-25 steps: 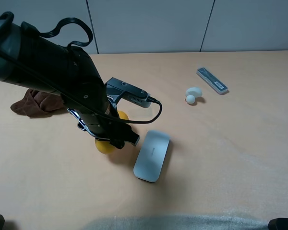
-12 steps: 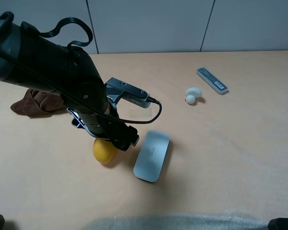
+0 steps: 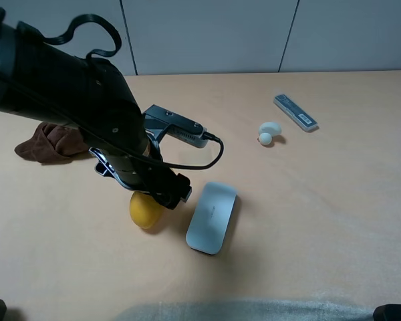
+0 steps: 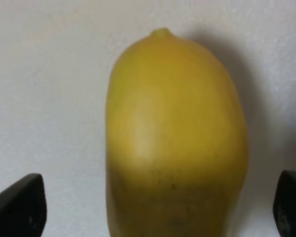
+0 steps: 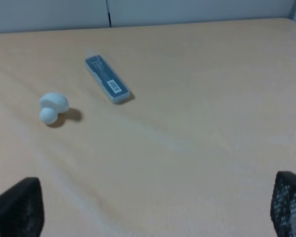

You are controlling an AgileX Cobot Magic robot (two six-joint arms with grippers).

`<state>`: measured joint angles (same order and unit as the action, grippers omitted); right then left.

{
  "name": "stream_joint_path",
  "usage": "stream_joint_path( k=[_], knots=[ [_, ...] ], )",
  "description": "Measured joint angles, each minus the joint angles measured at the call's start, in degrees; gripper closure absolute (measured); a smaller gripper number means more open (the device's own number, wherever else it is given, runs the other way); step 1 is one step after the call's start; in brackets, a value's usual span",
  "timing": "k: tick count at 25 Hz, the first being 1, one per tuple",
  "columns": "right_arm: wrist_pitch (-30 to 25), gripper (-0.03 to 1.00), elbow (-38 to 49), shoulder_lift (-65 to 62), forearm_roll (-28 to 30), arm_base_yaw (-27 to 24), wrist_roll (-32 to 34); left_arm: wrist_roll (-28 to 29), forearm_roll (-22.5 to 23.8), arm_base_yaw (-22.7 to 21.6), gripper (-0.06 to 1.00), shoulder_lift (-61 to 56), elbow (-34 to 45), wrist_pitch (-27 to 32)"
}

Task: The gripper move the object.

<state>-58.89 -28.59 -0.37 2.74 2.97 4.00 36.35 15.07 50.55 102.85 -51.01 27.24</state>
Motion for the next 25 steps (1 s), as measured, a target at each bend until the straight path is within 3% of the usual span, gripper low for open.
stream_joint_path(
  k=[25],
  knots=[
    [0.0,0.28,0.0,0.0,0.0,0.0,0.0,-1.09,-3.89,0.0,0.01,-26.25,0.0,13.59]
  ],
)
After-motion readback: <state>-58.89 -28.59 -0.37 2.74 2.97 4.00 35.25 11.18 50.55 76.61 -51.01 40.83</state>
